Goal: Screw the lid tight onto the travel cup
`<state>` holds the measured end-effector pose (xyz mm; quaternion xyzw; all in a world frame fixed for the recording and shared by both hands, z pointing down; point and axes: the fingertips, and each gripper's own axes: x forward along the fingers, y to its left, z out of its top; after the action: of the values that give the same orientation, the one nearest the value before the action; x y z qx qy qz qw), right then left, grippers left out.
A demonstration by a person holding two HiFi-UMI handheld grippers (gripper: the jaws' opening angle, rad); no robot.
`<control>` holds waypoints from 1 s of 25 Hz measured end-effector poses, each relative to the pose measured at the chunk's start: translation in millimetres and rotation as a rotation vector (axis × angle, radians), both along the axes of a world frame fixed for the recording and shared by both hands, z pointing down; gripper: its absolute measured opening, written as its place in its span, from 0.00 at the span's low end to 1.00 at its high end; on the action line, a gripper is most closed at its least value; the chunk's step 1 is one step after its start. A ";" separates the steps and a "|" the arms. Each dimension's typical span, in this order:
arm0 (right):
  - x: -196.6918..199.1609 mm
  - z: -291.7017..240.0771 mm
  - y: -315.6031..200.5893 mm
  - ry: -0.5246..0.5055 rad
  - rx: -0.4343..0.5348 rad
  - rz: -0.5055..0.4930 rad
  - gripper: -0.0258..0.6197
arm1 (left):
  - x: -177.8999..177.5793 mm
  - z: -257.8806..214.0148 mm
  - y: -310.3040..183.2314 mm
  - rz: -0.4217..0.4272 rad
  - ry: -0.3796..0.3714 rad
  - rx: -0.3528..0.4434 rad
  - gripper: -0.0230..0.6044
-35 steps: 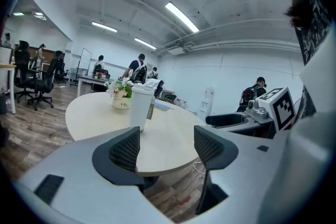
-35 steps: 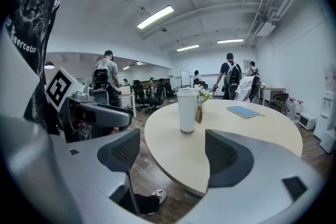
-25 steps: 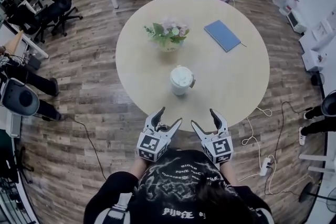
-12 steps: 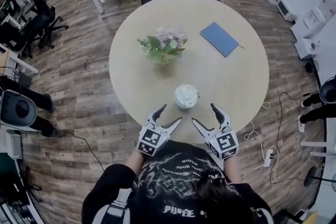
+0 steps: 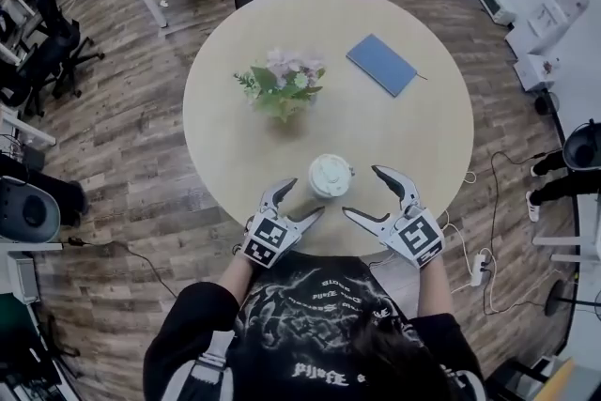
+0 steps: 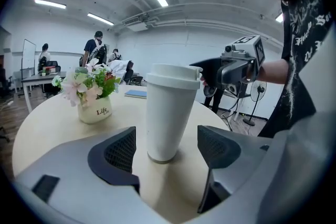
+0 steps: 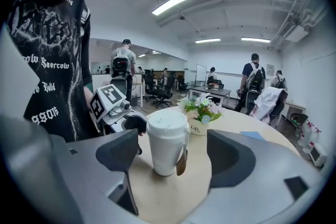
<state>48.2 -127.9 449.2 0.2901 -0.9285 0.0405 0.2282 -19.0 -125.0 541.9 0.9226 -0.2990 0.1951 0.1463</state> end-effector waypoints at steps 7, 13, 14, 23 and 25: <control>0.8 -17.3 -7.1 0.161 0.054 -0.243 0.72 | 16.6 7.9 -9.6 0.052 -0.021 -0.022 0.64; -10.7 -28.1 -23.4 0.337 0.126 -0.480 0.73 | 30.6 14.2 -20.2 0.080 -0.034 -0.026 0.64; -13.2 -26.1 -24.8 0.380 0.133 -0.531 0.73 | 32.2 14.9 -21.8 0.084 -0.038 -0.020 0.64; -32.6 -11.9 -30.3 0.702 0.234 -0.981 0.73 | 46.8 19.7 -33.3 0.103 -0.050 -0.005 0.64; -35.5 -4.4 -32.1 0.770 0.253 -1.057 0.73 | 45.9 21.1 -31.6 0.115 -0.060 -0.018 0.65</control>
<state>12.7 -160.1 444.8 -0.1861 -0.7954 -0.2927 0.4970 26.9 -156.6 563.0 0.9306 -0.2480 0.2335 0.1340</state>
